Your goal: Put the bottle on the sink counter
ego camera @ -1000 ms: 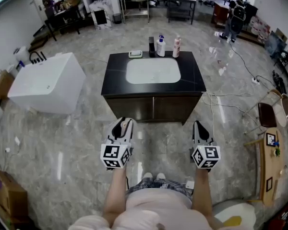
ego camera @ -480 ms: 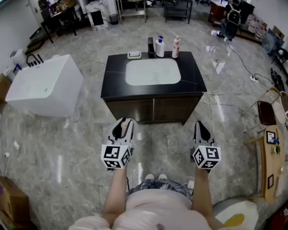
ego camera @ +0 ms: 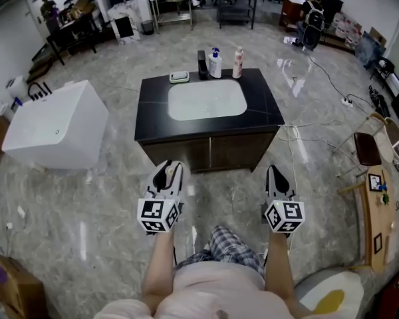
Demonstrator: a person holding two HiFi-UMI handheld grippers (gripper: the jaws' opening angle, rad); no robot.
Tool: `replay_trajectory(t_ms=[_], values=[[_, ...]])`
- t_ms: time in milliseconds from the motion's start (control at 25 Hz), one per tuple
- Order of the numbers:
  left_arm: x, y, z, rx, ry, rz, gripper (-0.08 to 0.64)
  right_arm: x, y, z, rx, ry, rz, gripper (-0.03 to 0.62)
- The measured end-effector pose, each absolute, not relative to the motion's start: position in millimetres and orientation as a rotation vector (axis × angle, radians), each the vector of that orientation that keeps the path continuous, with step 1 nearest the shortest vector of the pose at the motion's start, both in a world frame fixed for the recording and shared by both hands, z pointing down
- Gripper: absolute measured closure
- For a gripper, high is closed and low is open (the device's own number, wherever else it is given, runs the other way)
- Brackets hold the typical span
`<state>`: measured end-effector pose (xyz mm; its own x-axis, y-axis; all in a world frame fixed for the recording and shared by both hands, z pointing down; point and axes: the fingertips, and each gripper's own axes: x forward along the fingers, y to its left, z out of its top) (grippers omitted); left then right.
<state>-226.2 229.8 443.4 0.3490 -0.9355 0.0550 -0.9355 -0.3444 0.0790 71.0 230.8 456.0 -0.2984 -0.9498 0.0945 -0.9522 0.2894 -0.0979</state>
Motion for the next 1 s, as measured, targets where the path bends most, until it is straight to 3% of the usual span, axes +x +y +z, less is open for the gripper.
replay_trajectory(t_ms=[520,1000], values=[[-230,135,457,2.493,-1.726,0.006,0.428,67,138,468,1.867,-2.506,0.245,0.577],[-222,-53,459,2.457,-1.798,0.007,0.428,71,-69,468,1.792,-2.577,0.248,0.577]])
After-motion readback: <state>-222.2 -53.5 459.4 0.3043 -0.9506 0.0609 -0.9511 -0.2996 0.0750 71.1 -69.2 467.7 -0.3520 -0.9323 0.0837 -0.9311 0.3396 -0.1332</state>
